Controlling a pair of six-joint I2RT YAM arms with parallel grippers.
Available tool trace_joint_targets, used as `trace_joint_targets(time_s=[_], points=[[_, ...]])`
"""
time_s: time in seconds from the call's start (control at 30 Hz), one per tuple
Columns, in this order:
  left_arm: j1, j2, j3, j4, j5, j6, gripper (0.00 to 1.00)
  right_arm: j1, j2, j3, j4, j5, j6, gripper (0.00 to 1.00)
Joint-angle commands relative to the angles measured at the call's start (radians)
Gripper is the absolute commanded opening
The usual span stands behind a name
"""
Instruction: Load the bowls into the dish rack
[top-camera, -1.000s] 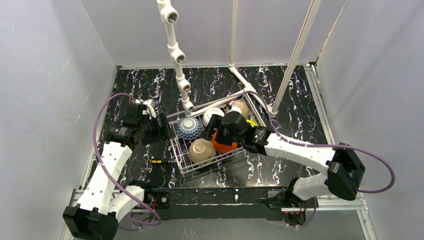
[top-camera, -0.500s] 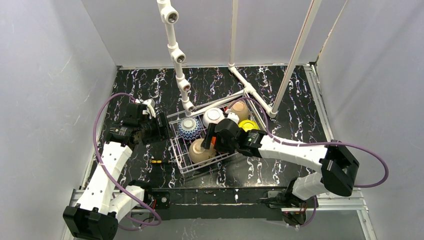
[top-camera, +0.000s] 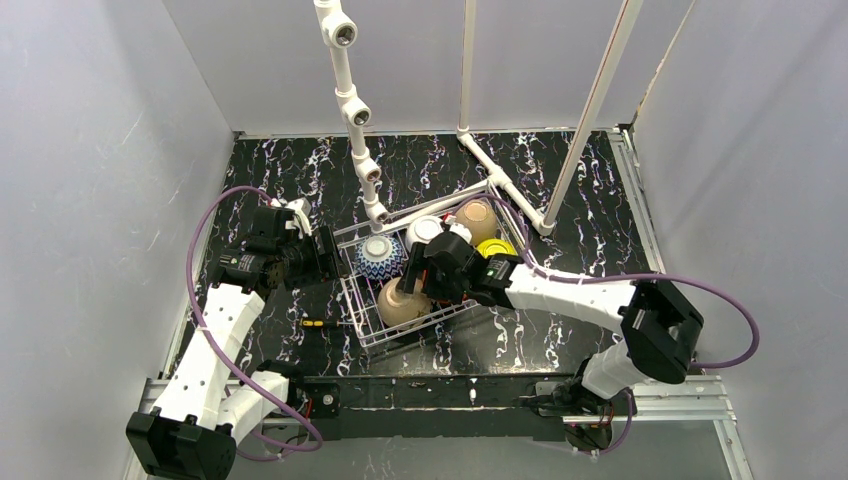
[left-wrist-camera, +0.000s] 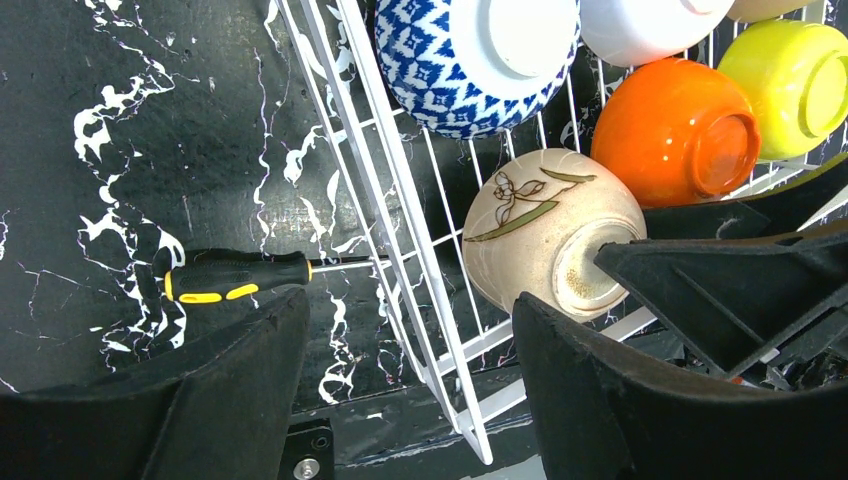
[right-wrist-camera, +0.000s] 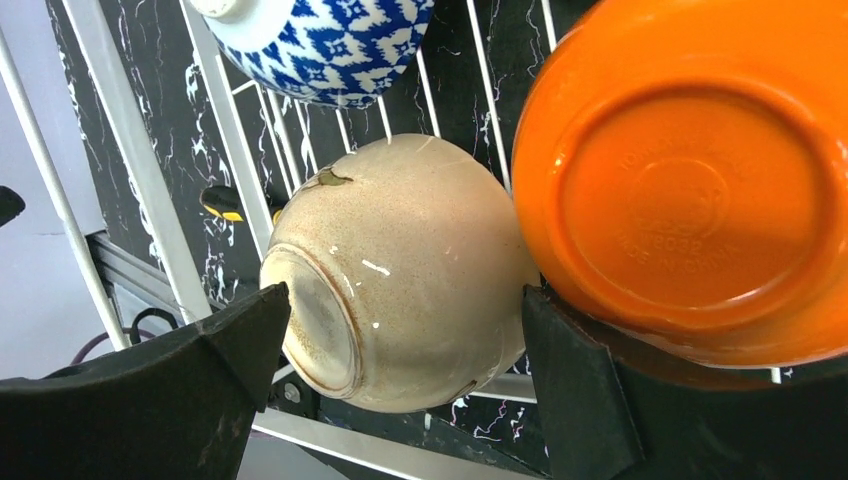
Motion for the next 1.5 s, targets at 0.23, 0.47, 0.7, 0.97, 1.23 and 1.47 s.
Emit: trace_joint_targets(time_s=[0.23,0.47,0.7,0.97,1.23,1.47], points=[[0.004,-0.002,-0.050,0.016,0.017,0.013,0.71,-0.035,0.043,0.029,0.051,-0.126,0.061,0.73],[0.004,0.011,-0.062,0.022,0.027,0.009,0.71,-0.043,0.019,-0.002,0.096,-0.142,0.097,0.65],[0.004,0.008,-0.048,0.019,0.025,0.006,0.71,-0.043,0.000,0.007,0.090,-0.133,0.077,0.70],[0.004,-0.010,-0.015,-0.013,-0.002,-0.004,0.71,-0.044,-0.101,0.045,0.062,-0.046,-0.051,0.79],[0.004,-0.068,0.084,-0.067,-0.081,-0.046,0.94,-0.043,-0.218,0.123,-0.059,0.072,-0.322,0.82],[0.004,-0.136,0.216,-0.106,-0.243,-0.116,0.98,-0.044,-0.375,0.220,-0.403,0.513,-0.451,0.99]])
